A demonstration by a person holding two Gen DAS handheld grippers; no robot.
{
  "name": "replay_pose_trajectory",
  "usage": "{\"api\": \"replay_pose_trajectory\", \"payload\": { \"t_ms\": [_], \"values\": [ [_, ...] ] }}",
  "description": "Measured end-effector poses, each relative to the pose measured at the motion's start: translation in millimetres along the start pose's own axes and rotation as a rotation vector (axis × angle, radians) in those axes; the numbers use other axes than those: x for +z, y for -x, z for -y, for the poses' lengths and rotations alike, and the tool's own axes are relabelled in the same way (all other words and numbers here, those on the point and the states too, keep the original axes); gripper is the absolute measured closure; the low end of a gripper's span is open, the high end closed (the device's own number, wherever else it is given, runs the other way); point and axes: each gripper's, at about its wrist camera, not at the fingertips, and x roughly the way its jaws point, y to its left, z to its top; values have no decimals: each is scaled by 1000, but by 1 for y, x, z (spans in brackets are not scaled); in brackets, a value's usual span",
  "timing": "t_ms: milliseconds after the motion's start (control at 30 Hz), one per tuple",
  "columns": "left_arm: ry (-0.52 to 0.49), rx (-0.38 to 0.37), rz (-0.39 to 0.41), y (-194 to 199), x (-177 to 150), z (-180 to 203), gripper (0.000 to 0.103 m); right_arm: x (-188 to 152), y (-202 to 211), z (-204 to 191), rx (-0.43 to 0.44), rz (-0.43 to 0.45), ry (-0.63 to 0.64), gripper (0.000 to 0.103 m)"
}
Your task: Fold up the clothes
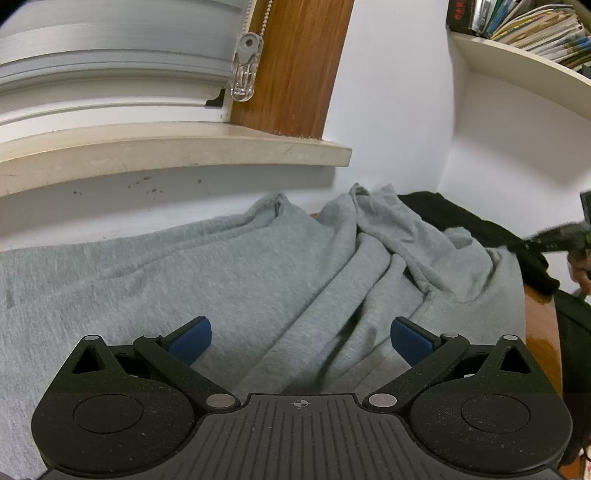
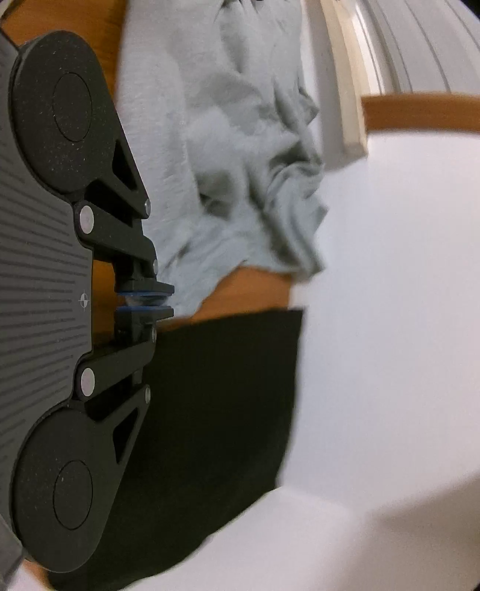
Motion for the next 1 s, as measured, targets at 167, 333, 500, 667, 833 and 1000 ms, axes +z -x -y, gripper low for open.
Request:
{"api": "replay_pose_trajectory", "payload": {
  "t_ms": [167, 333, 500, 667, 833, 1000],
  "values": [
    [-2, 1, -1, -1, 0, 1, 0, -11, 5, 15, -22, -2, -90, 96],
    [-2, 7, 1, -1, -1, 2, 0, 7, -7, -3, 88, 62, -115, 73],
    [-4, 12, -2, -1, -1, 4, 0, 11, -37, -27, 112, -11, -22, 64],
    [-9, 22, -23, -3, -2, 5, 0, 3, -23, -29, 83, -14, 39, 99],
    [-42, 30, -37, -1, -5, 12, 0, -15, -2, -17, 46, -33, 4, 99],
    [-111, 54, -61, 1, -11, 30, 0, -25, 7, -19, 40, 26, -51, 81]
  ]
}}
